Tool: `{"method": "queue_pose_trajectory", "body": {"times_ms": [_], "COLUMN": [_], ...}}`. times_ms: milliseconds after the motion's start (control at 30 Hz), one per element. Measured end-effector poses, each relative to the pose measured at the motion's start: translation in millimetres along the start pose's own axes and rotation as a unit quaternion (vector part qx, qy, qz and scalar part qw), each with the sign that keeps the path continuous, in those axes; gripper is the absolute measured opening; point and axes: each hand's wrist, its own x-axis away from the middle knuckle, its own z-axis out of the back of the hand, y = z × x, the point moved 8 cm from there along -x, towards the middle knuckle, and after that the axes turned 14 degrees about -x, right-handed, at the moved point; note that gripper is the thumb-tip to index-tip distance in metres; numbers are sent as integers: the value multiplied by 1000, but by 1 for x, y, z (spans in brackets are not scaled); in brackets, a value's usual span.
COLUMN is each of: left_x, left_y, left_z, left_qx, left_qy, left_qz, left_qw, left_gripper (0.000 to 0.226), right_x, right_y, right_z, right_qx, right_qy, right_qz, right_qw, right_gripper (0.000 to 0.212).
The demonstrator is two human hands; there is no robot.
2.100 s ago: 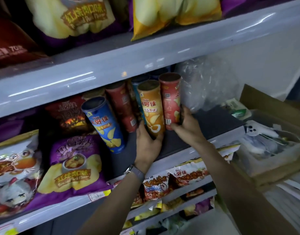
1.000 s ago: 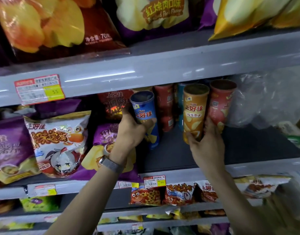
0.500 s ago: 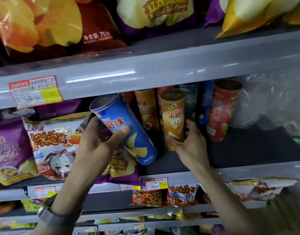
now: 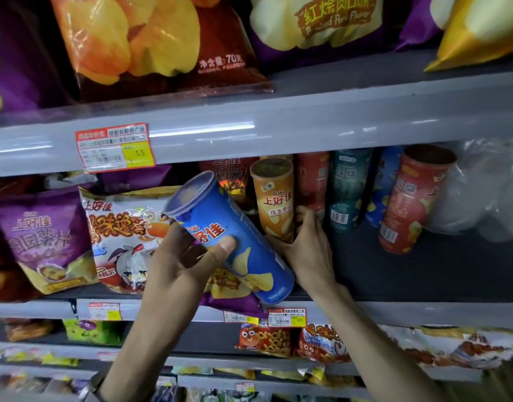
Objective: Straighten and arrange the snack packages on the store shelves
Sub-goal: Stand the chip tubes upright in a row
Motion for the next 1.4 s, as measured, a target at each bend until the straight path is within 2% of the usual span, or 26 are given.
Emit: {"method": "queue_pose_trajectory", "body": {"times_ms": [133,233,333,400,500,567,633,733,833,900,1000,1167,1400], "left_x": [-3,-9,-16,-19,-19,-18,-17,-15,-12,-10,-6,4,10], "left_y": [5,12,19,23,24,24,24,19,18,17,15,9,3], "left_z": [-9,-24,-44,-61,-84,-93,-97,-96,-88,-81,-67,-47,-29], "left_qx": [-9,-31,-47,-56,-72,-81,-72,-57,-38,-31,-22,-21,-20], "left_qy": [-5,-21,-30,-39,-62,-67,-70,-77,-80,-74,-58,-41,-20], "left_qz": [-12,-23,-37,-44,-46,-54,-57,-45,-38,-33,-23,-8,20], "left_qw": [1000,999,998,997,994,993,993,994,995,996,998,999,999], "left_gripper": [40,43,41,45,50,47,47,50,39,38,44,41,32], "right_x": [7,16,27,37,46,43,34,19,8,4,3,4,10], "right_y": [4,10,13,9,11,19,28,45,63,72,71,73,51], "right_z": [12,40,81,115,161,184,197,199,200,199,194,163,96], "right_qx": [-1,-22,-34,-44,-53,-68,-88,-113,-62,-44,-10,23,0], "right_qy": [-4,27,98,176,277,306,291,219,159,147,147,122,69], "right_qz": [2,6,32,66,85,63,41,-35,-64,-76,-75,-77,-47], "right_qw": [1000,999,994,981,956,947,952,969,983,985,986,989,997], "right_gripper": [79,66,42,36,43,57,74,91,77,72,70,76,75]}}
